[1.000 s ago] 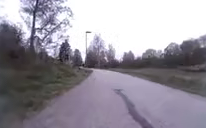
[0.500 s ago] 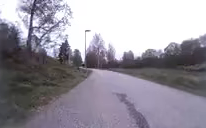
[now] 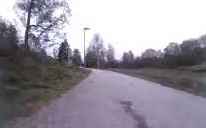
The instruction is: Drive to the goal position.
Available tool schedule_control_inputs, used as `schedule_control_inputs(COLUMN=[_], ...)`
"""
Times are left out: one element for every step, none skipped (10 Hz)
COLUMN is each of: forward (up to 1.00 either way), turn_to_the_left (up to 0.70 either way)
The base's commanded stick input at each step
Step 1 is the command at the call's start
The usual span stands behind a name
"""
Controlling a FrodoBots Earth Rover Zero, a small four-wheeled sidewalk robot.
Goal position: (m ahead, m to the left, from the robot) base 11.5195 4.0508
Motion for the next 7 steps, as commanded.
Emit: schedule_control_inputs(forward=[1.00,1.00,1.00,1.00,1.00,1.00,1.00], turn_to_the_left=[0.00,0.00,0.00,0.00,0.00,0.00,0.00])
